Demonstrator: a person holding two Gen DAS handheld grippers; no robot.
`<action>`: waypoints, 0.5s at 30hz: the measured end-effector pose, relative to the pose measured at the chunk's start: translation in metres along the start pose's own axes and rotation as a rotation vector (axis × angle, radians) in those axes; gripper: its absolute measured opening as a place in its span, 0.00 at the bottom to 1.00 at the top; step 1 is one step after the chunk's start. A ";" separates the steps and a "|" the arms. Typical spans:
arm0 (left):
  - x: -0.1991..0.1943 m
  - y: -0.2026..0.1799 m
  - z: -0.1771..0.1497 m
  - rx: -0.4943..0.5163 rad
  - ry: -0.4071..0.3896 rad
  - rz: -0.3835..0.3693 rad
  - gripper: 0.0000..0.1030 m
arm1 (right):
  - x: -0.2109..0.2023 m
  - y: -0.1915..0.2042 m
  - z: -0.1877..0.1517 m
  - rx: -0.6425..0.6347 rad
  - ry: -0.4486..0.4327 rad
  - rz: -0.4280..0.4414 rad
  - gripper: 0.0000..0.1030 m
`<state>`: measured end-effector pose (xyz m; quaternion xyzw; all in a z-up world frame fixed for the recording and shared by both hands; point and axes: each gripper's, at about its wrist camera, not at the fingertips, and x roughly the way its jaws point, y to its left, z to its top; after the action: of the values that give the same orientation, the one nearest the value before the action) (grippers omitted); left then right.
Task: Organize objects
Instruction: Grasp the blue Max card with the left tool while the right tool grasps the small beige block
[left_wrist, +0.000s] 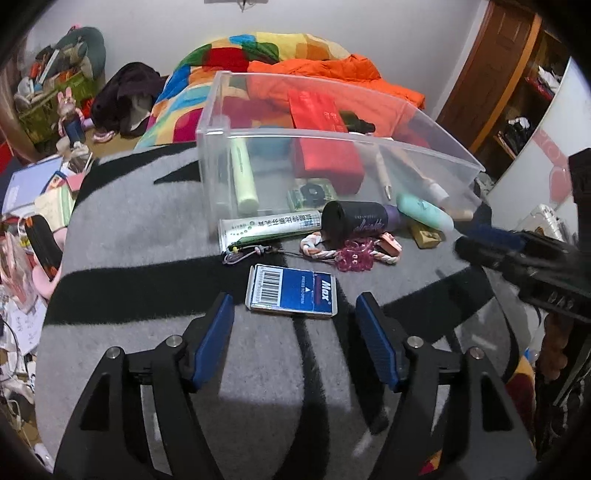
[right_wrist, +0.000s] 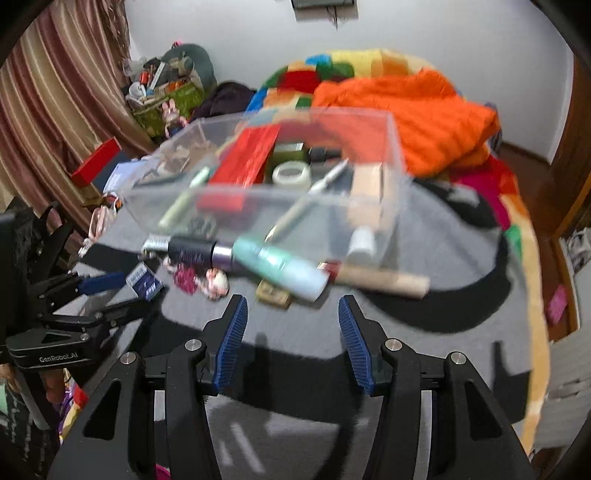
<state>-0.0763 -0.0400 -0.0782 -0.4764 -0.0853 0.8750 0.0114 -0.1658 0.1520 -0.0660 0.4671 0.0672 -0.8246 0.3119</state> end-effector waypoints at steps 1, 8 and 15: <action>0.000 -0.001 0.001 0.001 -0.004 0.003 0.67 | 0.005 0.003 -0.001 -0.004 0.010 0.000 0.46; 0.004 -0.005 0.003 0.019 -0.038 0.041 0.54 | 0.025 0.016 0.000 -0.020 -0.001 -0.069 0.35; -0.001 -0.007 -0.004 0.028 -0.059 0.034 0.46 | 0.022 0.015 -0.002 -0.014 -0.016 -0.078 0.23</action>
<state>-0.0728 -0.0328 -0.0784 -0.4514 -0.0655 0.8899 0.0006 -0.1640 0.1303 -0.0821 0.4553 0.0885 -0.8394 0.2833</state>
